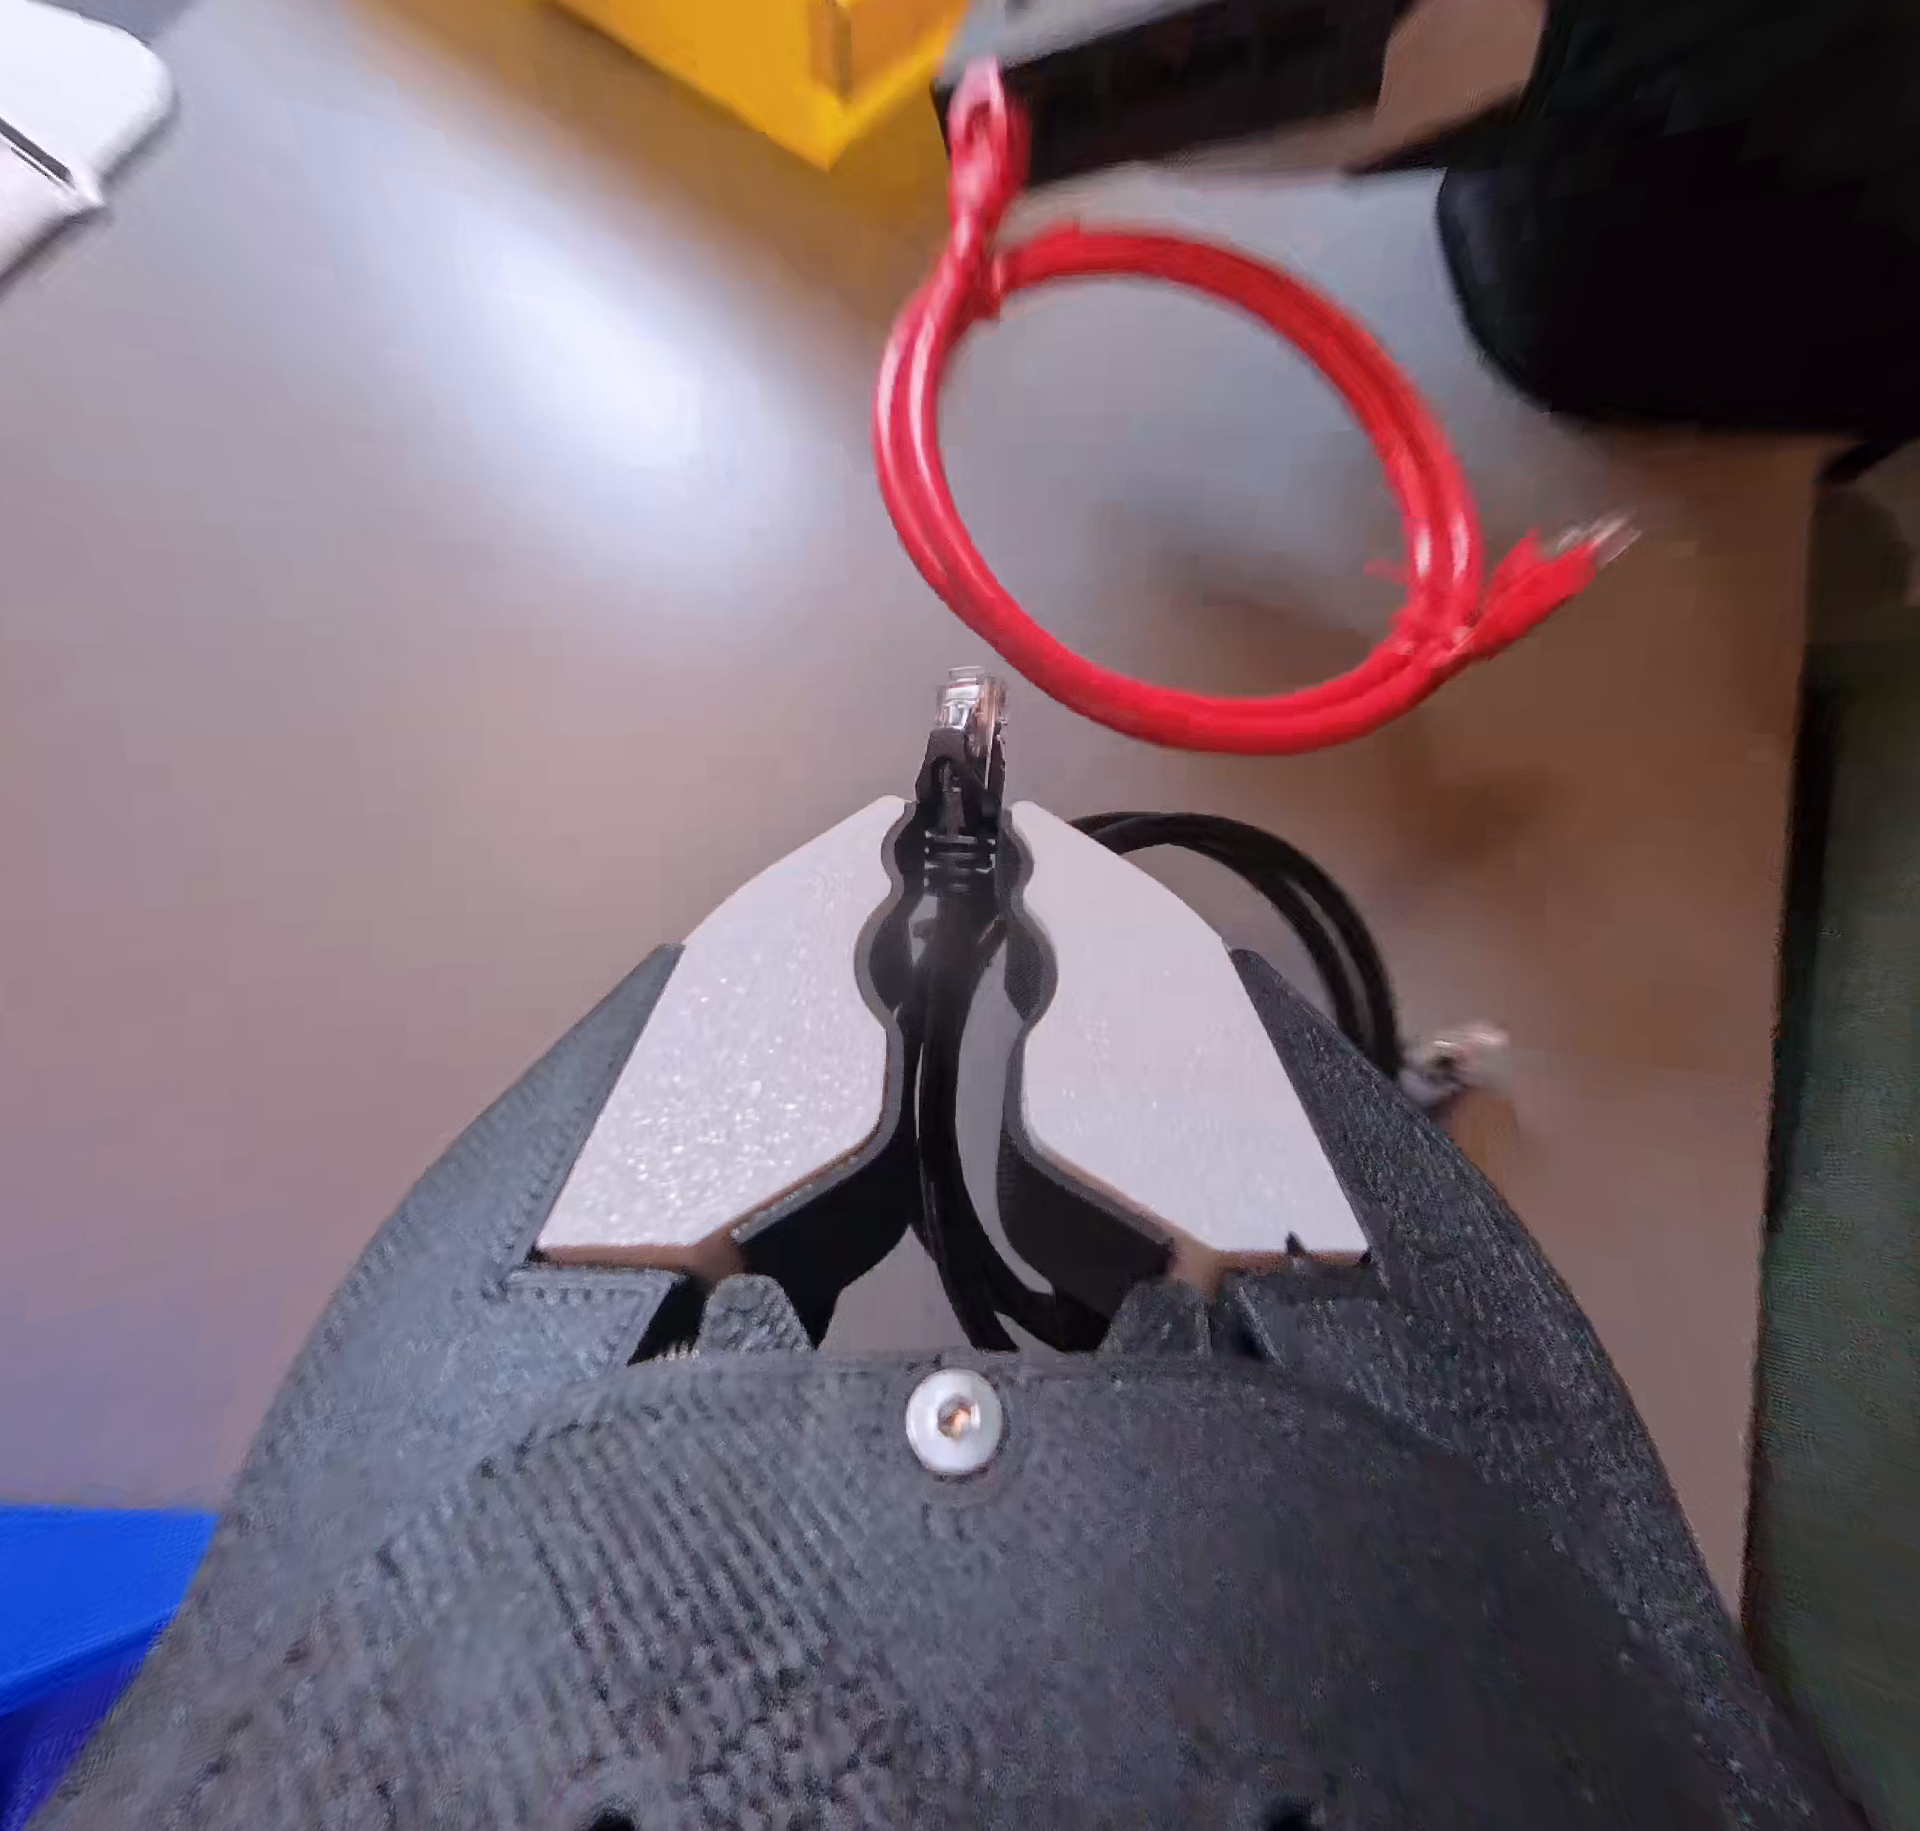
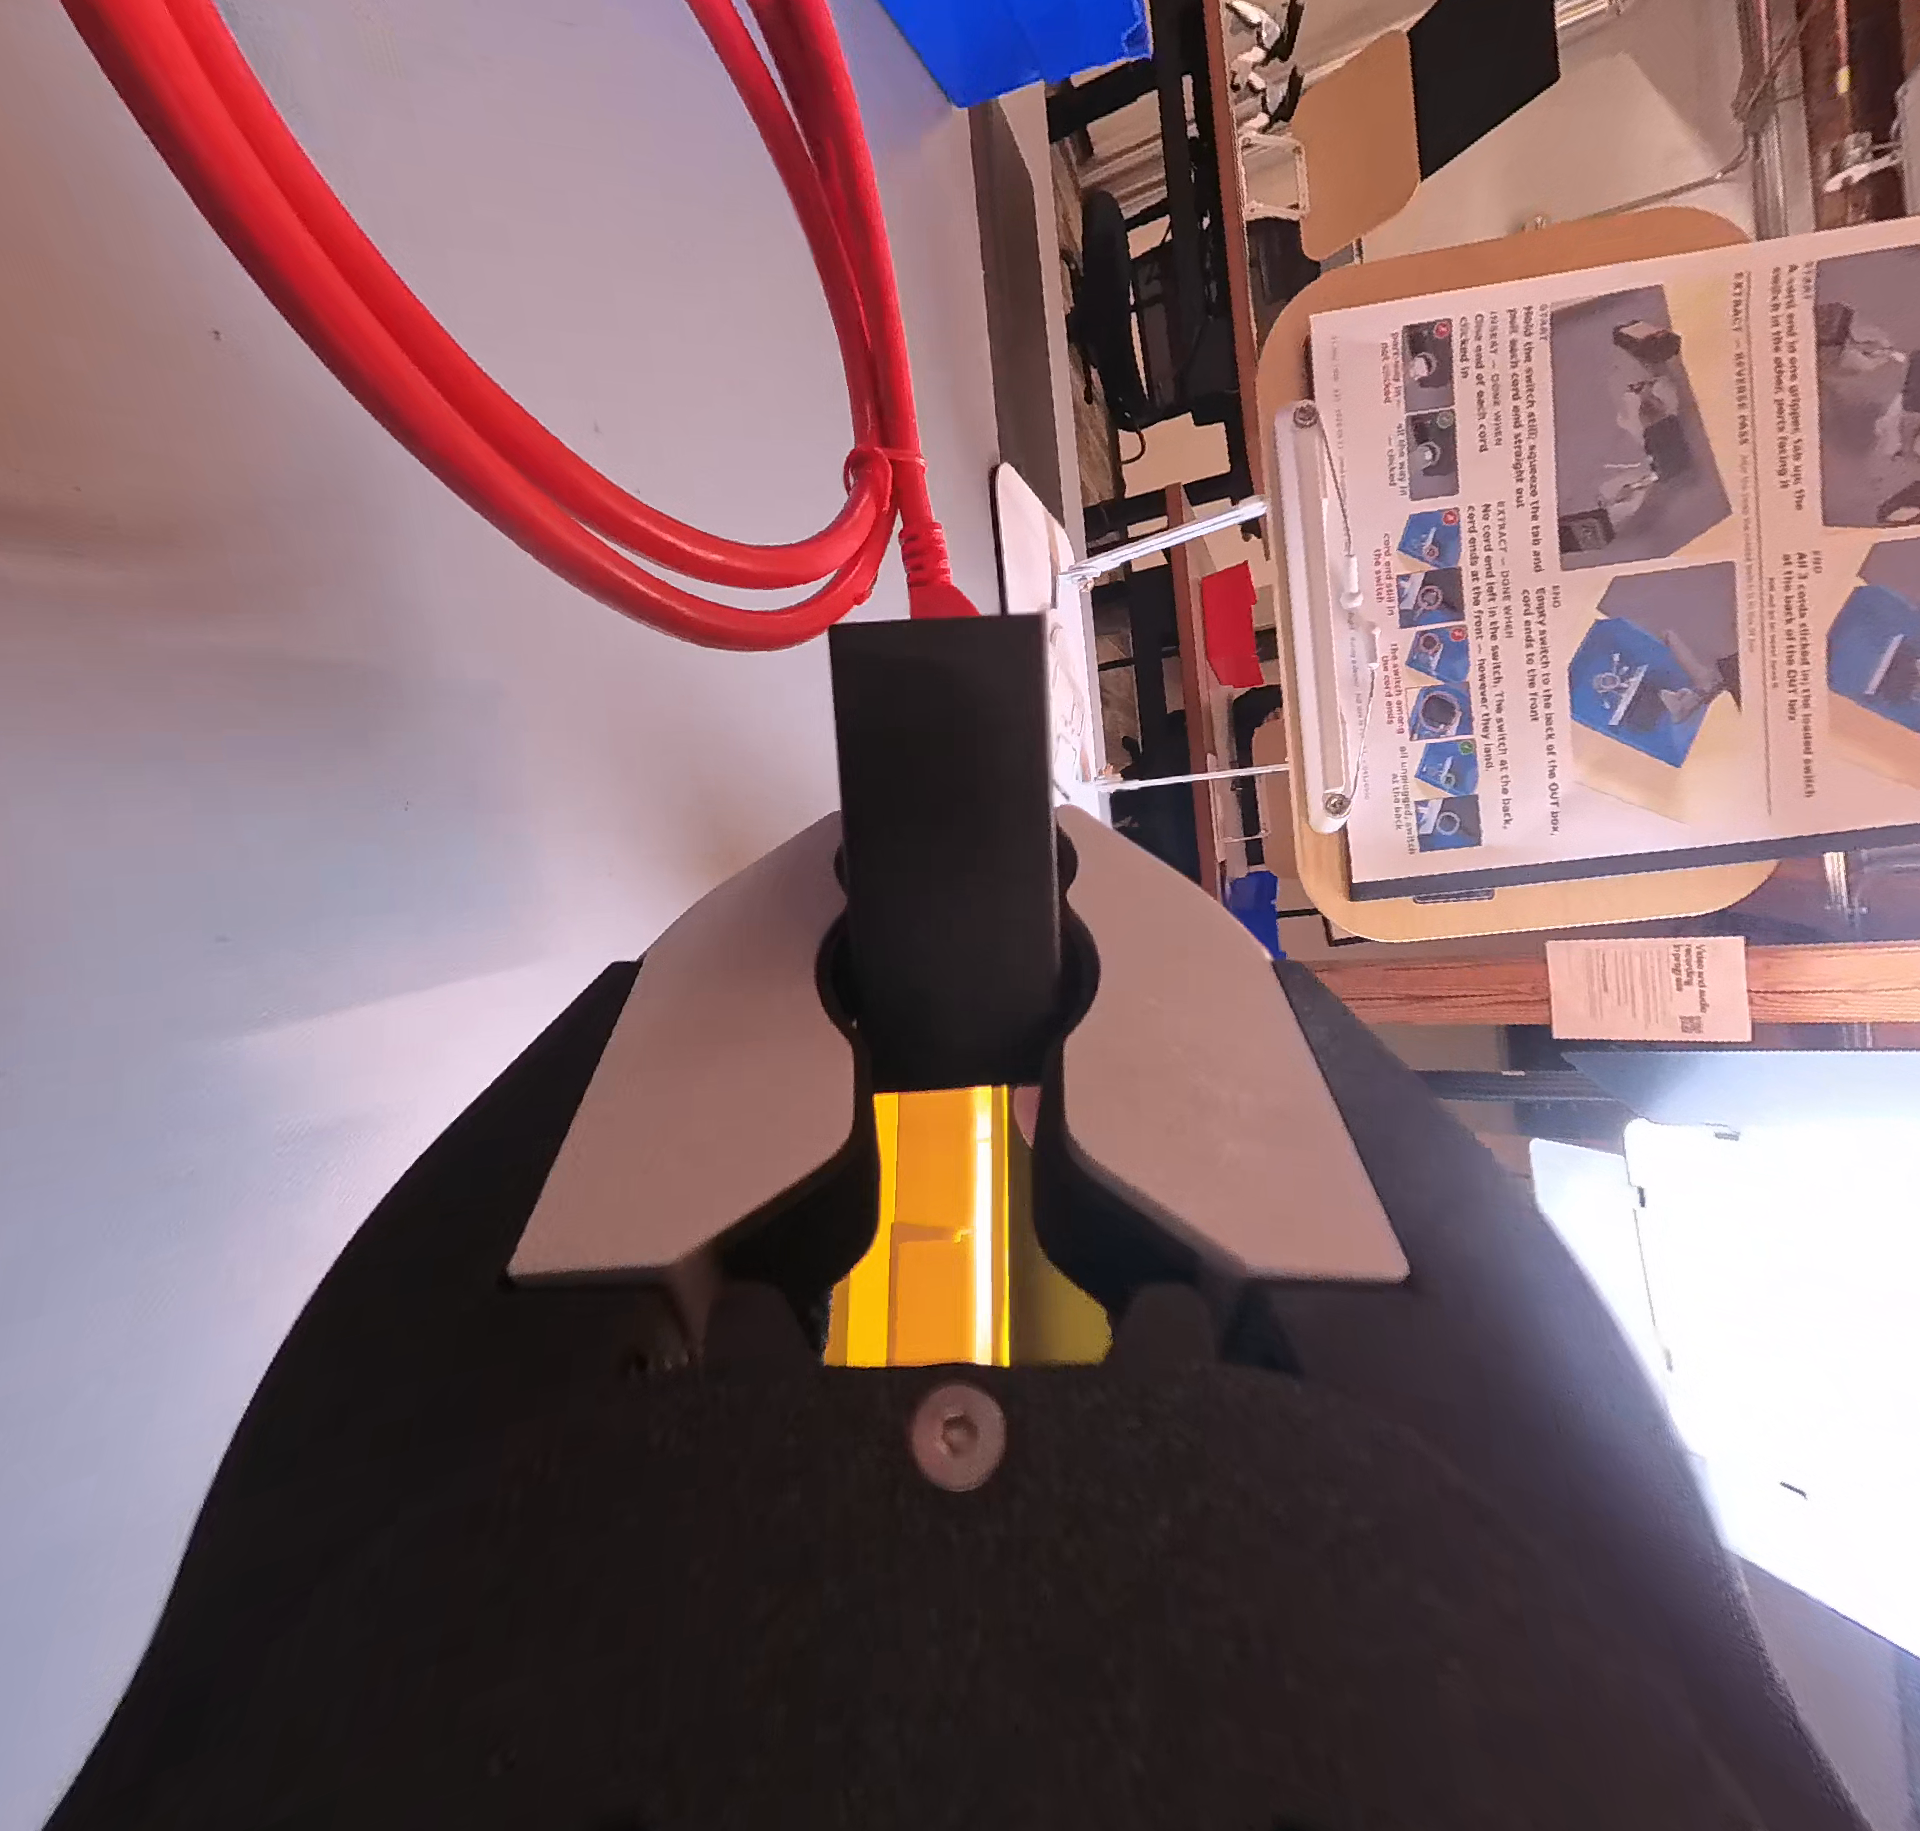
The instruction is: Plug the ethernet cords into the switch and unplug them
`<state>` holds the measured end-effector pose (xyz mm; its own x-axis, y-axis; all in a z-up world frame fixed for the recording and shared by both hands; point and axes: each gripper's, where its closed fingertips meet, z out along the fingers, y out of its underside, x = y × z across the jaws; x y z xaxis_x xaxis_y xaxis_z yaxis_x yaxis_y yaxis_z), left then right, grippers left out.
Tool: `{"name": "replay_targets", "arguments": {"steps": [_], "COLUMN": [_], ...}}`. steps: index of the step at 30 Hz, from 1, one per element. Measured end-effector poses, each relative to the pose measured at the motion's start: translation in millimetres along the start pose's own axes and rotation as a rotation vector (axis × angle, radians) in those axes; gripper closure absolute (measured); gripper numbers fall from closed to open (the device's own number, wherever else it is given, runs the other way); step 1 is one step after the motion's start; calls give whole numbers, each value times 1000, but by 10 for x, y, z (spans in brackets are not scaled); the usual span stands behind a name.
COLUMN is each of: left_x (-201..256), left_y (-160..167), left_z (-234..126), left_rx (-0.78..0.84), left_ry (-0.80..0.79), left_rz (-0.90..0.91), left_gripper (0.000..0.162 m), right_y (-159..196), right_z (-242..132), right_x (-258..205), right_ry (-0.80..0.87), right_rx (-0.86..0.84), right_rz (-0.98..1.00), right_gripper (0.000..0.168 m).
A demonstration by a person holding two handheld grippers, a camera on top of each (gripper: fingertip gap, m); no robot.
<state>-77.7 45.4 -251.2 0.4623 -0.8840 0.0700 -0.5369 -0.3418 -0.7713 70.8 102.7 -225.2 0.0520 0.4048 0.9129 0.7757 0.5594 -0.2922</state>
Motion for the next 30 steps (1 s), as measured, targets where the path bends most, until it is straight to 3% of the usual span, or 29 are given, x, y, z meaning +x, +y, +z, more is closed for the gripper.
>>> {"name": "replay_targets", "arguments": {"steps": [1, 5, 9, 12, 17, 20, 30], "left_x": [-19, 138, 171, 42, 387, 412, 377], "left_y": [-130, -509, -602, -625, -374, -296, -333], "left_z": [-137, -374, -402, -528, 34, 318, 464], "left_rx": [48, 87, -32, -58, -151, -171, -103], "left_ry": [18, 119, 112, 128, 312, 318, 246], "left_rz": [-15, -8, 119, 98, 50, 16, -16], "left_gripper": [148, 148, 148, 148, 148, 148, 149], "right_y": [-14, -90, -97, -74, -307, -457, -582], "right_z": [7, 40, 69, 84, 125, 96, 32], "right_x": [-2, -64, -202, -298, -371, -371, -403], "right_ry": [6, -5, -54, -75, -74, -53, -44], "right_rx": [9, 50, 21, 4, 84, 141, 210], "right_rz": [-9, -27, -110, -144, -160, -129, -116], "right_gripper": [138, 138, 138, 138, 138, 138, 139]}}
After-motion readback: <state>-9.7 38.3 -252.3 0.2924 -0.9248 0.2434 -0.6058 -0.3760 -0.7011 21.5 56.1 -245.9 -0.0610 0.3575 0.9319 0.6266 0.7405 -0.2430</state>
